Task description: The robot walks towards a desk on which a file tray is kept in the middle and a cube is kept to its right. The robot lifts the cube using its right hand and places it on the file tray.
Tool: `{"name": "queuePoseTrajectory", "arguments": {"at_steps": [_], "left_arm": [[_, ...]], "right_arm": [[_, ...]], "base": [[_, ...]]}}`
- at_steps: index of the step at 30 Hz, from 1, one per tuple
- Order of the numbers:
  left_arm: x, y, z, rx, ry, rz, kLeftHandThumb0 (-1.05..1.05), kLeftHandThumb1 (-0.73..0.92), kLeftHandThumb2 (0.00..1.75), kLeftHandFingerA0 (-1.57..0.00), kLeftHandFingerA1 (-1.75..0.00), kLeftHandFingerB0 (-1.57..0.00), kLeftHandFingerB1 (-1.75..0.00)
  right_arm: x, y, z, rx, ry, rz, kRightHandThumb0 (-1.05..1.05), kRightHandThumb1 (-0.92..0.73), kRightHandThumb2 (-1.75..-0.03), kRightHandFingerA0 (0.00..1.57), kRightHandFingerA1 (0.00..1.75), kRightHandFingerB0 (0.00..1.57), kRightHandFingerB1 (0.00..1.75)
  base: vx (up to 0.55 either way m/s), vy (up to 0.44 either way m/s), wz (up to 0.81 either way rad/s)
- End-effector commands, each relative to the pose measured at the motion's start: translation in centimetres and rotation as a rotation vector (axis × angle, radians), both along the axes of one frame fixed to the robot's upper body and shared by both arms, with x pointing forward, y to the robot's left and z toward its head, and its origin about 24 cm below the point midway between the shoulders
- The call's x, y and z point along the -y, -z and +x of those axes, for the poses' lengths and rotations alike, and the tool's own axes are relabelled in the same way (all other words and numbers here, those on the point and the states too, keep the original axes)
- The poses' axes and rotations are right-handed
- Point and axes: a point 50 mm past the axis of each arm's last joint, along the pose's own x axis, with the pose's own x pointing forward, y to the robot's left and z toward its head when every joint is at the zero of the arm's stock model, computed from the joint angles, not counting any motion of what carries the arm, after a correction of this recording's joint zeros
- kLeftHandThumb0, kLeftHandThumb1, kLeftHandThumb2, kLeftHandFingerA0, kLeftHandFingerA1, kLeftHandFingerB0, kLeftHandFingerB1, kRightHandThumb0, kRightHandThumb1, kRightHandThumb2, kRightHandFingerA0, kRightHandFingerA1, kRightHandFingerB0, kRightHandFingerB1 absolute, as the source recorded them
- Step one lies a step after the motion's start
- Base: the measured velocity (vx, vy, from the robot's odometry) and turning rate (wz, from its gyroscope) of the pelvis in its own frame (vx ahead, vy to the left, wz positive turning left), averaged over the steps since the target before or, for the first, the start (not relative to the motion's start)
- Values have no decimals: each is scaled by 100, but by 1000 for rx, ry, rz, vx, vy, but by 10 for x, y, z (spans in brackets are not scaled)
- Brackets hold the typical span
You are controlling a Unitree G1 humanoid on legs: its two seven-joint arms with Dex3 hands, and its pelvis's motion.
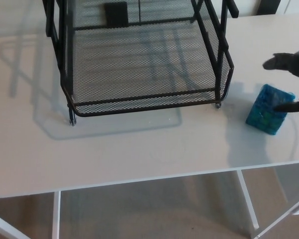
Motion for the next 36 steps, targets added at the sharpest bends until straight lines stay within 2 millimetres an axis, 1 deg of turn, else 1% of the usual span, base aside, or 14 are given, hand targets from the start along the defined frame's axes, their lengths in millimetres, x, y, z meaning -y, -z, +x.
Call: {"name": "queuePoseTrajectory", "arguments": {"at_steps": [1,4,5,6,7,24,25,26,27,28,31,33,35,36], "left_arm": [[-4,-3,-1,15,20,33,-105,92,90,-59,-108,-38,-100],[-4,-2,-2,11,10,32,-105,92,91,-58,-106,-36,-97],[-4,-2,-2,12,11,30,-105,92,91,-59,-107,-35,-98],[-4,-3,-3,13,12,28,-105,92,91,-59,-107,-35,-98],[-5,-4,0,16,11,31,-105,92,92,-57,-107,-36,-97],[-3,-4,5,-50,122,95,-105,90,88,-62,-102,-45,-95],[-3,-4,4,-48,116,92,-105,90,87,-62,-102,-44,-94],[-3,-4,6,-45,115,92,-105,90,87,-62,-102,-44,-94],[-3,-4,6,-38,122,92,-105,88,89,-62,-105,-45,-97],[-3,-4,7,-36,123,90,-105,87,89,-62,-109,-42,-101],[-1,-4,9,-28,130,85,-105,89,88,-65,-108,-44,-99],[0,-4,11,-23,128,84,-105,89,88,-64,-108,-42,-99],[1,-4,14,-20,129,84,-105,89,88,-64,-108,-42,-99],[1,-4,14,-18,131,81,-105,90,88,-63,-107,-41,-99]], "right_arm": [[-7,5,-8,-17,-58,-40,-79,-47,-86,2,49,0,35],[-10,5,-10,-39,-65,-51,-71,-43,-87,0,49,5,35],[-10,6,-11,-47,-70,-68,-74,-62,-60,7,43,6,27],[-10,8,-12,-58,-77,-90,-74,-62,-60,7,43,6,27],[-7,11,-14,-63,-71,-110,-77,-47,-90,5,51,0,32],[19,38,-16,-149,-10,-372,-73,-47,-89,1,40,1,38],[18,39,-16,-137,-33,-383,-72,-65,-59,10,43,8,32],[18,38,-16,-128,-41,-388,-72,-65,-59,10,43,8,32],[14,40,-19,-95,-94,-388,-76,-54,-88,33,67,7,41],[13,40,-19,-83,-97,-372,-66,-66,-60,55,67,14,34],[9,43,-22,-54,-110,-289,-59,-65,-60,76,86,18,31],[2,49,-23,-71,-128,-300,-67,-55,-88,69,87,5,42],[1,50,-24,-72,-129,-300,-67,-55,-88,69,87,5,42],[-3,56,-26,-64,-159,-319,-63,-69,-61,70,109,18,31]], "base": [[0,0,0],[0,0,0],[0,0,0],[0,0,0],[0,0,0],[0,0,0],[0,0,0],[0,0,0],[0,0,0],[0,0,0],[0,0,0],[0,0,0],[0,0,0],[0,0,0]]}}
